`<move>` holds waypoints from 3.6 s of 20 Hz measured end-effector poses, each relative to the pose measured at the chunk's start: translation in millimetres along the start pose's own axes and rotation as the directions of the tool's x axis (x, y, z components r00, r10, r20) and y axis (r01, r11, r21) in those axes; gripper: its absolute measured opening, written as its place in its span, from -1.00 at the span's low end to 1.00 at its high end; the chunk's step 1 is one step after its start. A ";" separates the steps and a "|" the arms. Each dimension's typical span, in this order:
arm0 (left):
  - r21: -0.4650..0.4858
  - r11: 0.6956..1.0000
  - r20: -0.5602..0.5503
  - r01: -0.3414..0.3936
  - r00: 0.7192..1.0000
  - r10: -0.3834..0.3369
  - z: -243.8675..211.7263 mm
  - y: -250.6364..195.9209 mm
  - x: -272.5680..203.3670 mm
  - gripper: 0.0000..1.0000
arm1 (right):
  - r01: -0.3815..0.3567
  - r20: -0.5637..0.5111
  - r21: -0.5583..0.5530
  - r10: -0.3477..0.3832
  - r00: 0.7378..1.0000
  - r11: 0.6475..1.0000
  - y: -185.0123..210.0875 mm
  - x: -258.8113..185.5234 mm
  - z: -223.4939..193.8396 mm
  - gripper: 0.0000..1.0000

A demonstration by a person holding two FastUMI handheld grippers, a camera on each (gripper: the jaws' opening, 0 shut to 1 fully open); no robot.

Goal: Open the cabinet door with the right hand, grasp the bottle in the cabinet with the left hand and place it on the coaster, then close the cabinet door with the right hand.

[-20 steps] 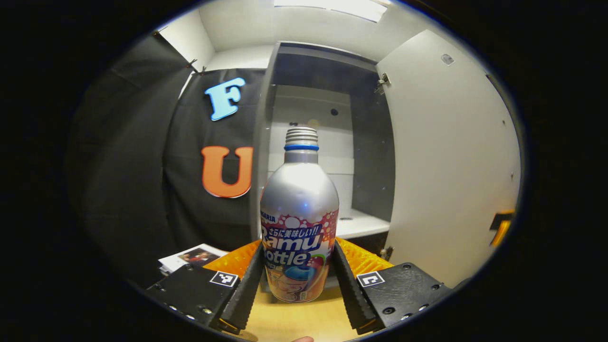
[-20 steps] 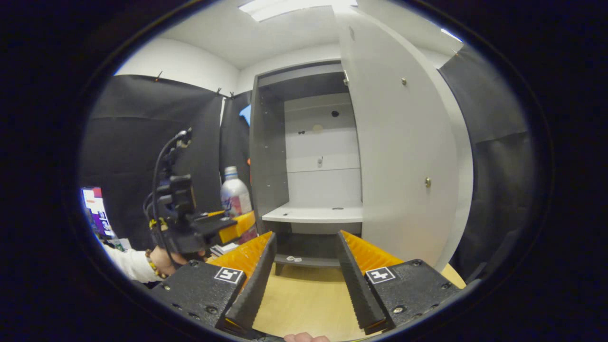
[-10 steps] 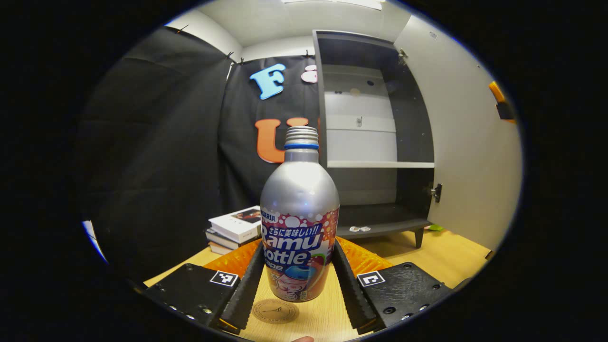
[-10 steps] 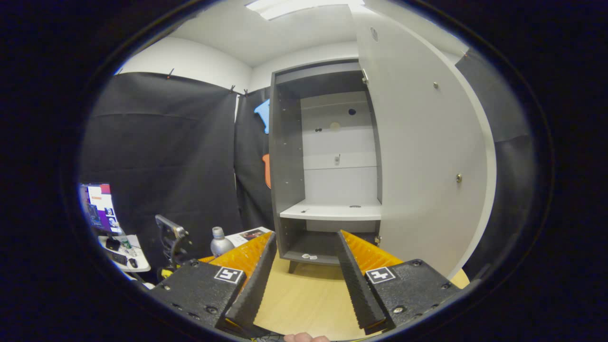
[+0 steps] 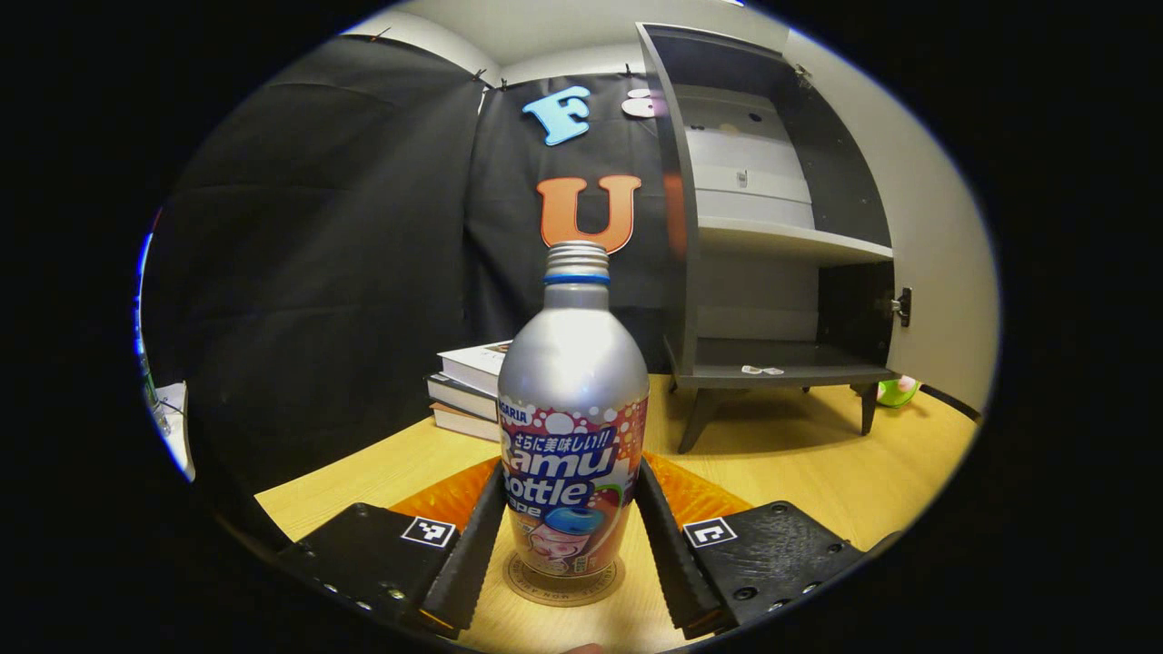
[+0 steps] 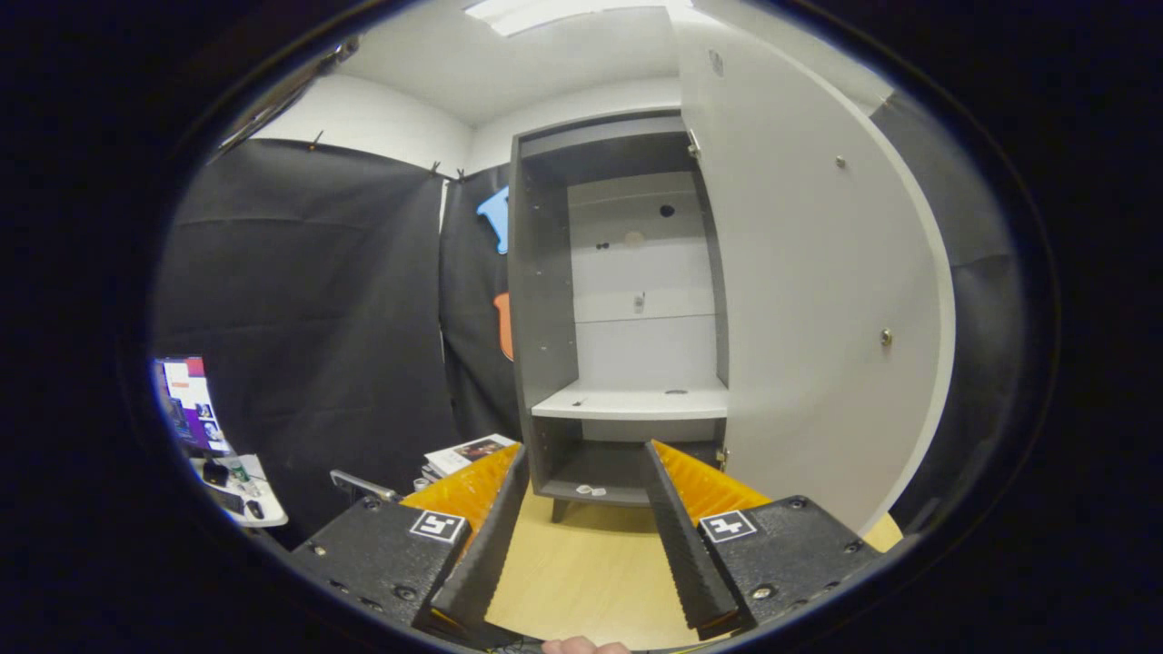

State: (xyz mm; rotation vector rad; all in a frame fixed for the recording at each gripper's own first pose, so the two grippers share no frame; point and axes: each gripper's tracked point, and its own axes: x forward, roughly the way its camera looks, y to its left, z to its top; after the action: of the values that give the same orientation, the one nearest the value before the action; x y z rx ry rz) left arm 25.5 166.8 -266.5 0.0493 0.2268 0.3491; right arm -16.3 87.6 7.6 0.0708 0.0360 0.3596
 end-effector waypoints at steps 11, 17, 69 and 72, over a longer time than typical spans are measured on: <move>-0.029 0.999 -0.066 -0.016 0.998 0.015 -31.6 10.6 19.0 0.52 | 0.014 -0.019 -0.011 -0.014 1.000 1.000 5.5 11.2 -2.9 0.59; -0.030 0.999 -0.073 -0.016 0.997 0.014 -36.1 13.5 18.2 0.52 | 0.007 -0.022 -0.015 -0.007 1.000 1.000 10.0 15.7 -4.1 0.59; 0.029 0.935 0.151 0.352 0.924 -0.352 240.9 -123.1 -143.2 0.89 | 0.504 0.155 0.069 -0.509 0.847 0.861 -202.6 -160.5 105.7 0.86; 0.046 0.936 0.149 0.348 0.925 -0.351 240.5 -119.7 -145.8 0.89 | 0.549 0.150 0.072 -0.553 0.820 0.833 -238.7 -149.2 104.8 0.84</move>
State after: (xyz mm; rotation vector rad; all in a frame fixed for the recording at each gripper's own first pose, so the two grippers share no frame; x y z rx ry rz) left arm -12.9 2.1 -11.9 0.0531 0.0812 -0.0141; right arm -67.2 -194.5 97.5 0.1123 -0.1032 -0.2339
